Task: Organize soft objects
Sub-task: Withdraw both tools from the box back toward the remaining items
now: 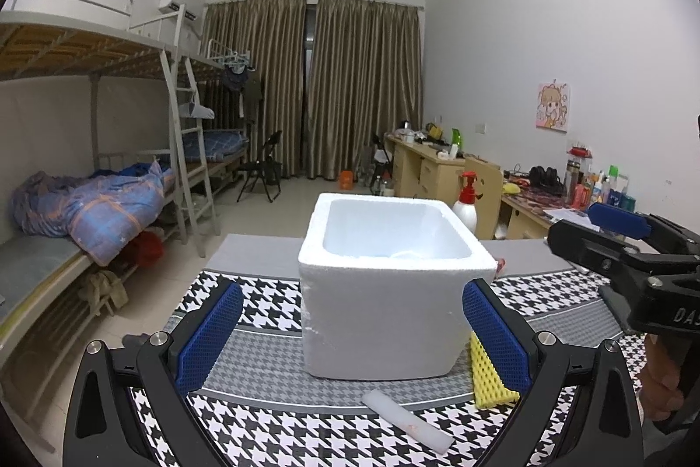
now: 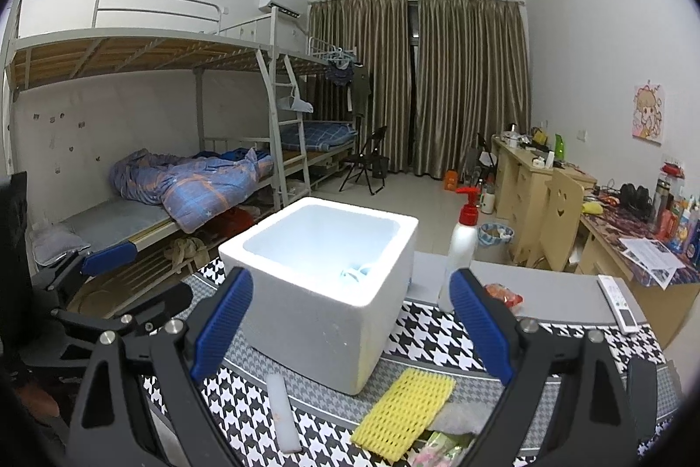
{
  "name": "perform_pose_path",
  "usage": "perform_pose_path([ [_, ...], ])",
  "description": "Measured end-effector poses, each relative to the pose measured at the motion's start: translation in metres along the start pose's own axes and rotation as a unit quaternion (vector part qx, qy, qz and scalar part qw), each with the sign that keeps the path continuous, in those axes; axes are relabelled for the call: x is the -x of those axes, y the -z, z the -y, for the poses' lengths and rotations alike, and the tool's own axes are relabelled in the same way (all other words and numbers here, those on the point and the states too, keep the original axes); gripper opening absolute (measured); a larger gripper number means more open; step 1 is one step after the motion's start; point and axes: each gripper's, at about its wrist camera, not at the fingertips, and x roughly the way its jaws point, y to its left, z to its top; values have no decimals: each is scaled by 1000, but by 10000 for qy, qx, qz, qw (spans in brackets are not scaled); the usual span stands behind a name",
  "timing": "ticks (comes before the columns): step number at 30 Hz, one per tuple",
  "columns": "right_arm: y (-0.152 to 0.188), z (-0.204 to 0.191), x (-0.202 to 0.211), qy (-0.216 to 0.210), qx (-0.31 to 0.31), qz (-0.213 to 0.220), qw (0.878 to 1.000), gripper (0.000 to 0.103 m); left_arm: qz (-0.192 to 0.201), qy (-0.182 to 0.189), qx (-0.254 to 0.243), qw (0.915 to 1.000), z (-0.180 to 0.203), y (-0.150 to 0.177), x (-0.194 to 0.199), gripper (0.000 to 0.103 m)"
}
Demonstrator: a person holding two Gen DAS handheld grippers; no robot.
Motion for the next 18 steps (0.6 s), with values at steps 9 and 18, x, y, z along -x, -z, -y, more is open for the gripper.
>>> perform_pose_path([
  [9, 10, 4, 3, 98, -73, -47, 9999, 94, -81, -46, -37, 9999, 7, 11, -3, 101],
  [18, 20, 13, 5, 250, -168, -123, 9995, 94, -217, -126, -45, 9997, 10, 25, -9, 101],
])
